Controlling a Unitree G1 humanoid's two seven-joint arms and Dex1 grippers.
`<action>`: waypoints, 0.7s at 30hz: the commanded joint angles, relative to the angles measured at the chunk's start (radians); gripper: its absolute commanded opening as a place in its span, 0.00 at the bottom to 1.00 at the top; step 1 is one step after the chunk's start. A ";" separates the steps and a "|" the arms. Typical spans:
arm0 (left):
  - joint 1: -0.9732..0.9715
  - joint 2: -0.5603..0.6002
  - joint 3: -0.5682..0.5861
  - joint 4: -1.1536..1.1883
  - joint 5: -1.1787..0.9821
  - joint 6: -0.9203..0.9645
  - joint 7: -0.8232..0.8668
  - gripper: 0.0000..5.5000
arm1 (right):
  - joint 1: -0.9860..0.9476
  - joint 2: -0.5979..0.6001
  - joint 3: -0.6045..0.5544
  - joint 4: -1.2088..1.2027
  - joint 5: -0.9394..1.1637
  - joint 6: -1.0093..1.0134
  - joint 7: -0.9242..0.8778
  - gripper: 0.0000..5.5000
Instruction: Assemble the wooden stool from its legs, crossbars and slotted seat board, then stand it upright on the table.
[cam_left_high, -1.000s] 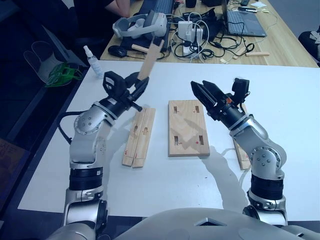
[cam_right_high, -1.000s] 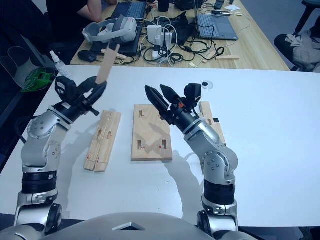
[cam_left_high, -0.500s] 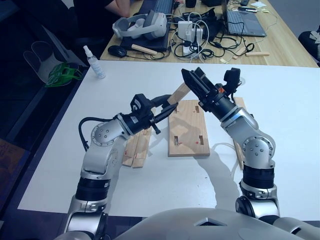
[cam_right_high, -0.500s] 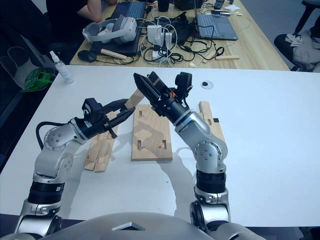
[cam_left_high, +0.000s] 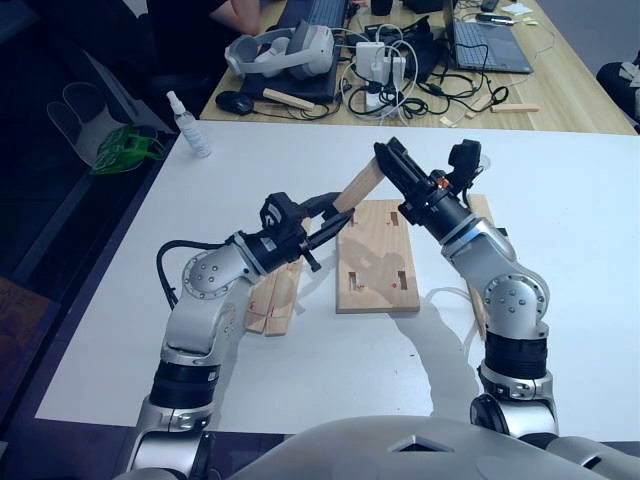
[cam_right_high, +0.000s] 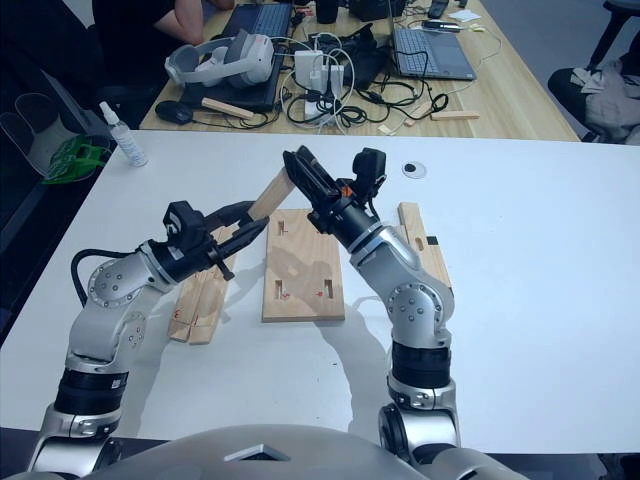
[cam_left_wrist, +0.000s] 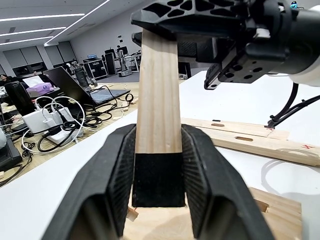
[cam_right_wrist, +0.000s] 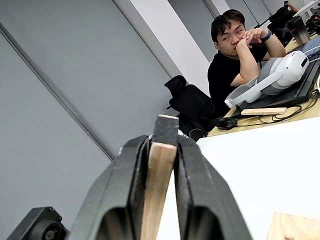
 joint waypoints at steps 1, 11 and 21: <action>-0.009 0.006 -0.015 -0.013 0.004 -0.020 -0.011 0.23 | 0.007 -0.006 0.001 0.007 -0.009 0.012 -0.019 0.10; -0.064 -0.053 0.032 0.040 0.089 -0.115 0.157 0.46 | 0.016 0.033 -0.052 0.009 -0.019 -0.061 -0.076 0.07; -0.080 -0.118 0.204 0.111 0.081 -0.075 0.412 0.73 | 0.252 -0.187 -0.032 -0.106 -0.436 -0.288 -0.069 0.07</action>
